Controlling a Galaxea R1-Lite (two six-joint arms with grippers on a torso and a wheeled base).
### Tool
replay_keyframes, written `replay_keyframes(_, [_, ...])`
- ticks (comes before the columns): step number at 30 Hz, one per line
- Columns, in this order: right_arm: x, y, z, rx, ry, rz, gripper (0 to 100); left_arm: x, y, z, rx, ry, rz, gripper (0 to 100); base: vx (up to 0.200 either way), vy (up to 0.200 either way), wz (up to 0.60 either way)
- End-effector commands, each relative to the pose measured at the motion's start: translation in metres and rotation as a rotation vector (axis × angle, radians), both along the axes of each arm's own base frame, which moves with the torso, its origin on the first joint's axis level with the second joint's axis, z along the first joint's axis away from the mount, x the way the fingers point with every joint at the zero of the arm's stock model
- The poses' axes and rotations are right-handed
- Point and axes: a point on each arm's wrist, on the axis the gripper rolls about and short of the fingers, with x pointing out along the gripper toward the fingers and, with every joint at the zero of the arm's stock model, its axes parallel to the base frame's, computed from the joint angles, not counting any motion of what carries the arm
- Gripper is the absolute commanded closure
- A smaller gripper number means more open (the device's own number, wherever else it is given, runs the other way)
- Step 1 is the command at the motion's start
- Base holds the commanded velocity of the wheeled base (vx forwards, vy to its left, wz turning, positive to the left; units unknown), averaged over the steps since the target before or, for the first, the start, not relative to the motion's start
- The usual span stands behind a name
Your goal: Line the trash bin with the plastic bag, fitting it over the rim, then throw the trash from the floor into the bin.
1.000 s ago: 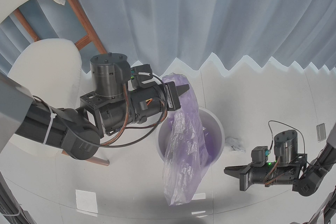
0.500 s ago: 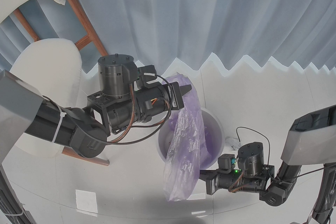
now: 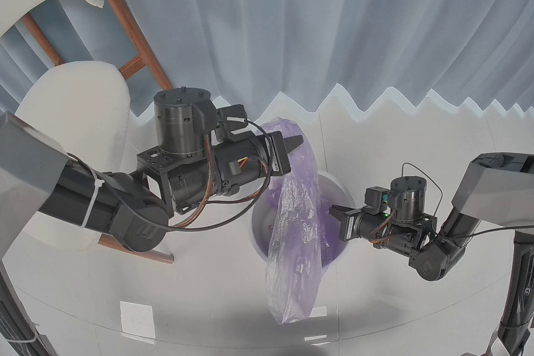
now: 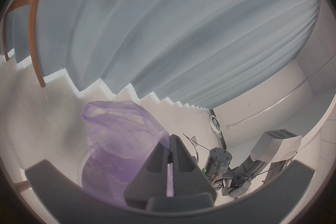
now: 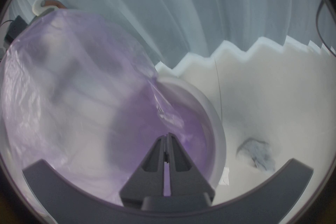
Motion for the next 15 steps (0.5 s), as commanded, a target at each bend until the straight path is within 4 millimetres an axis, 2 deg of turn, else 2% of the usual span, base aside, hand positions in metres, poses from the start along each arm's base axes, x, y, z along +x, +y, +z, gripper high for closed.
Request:
replay_keyframes(1, [-0.042,-0.020,0.021,-0.072,0.152,0.012,100,0.005,0.002,0.009,-0.019,-0.024,0.011,100,0.000,0.000,0.00])
replay_keyframes(4, [-0.078,-0.021,0.016,-0.110,0.241,0.083,100,0.009,0.003,0.013,-0.027,-0.036,0.018,100,0.000,0.000,0.00])
replay_keyframes(8, [-0.123,-0.005,-0.010,-0.184,0.362,0.227,100,0.011,0.002,0.013,-0.031,-0.041,0.022,100,0.000,0.000,0.00])
replay_keyframes(10, [-0.134,0.006,-0.017,-0.178,0.385,0.272,100,0.012,0.002,0.012,-0.029,-0.038,0.022,100,0.000,0.000,0.00])
replay_keyframes(15, [-0.154,0.051,-0.023,-0.028,0.401,0.360,100,0.012,0.002,0.011,-0.026,-0.034,0.023,100,0.000,0.000,0.00])
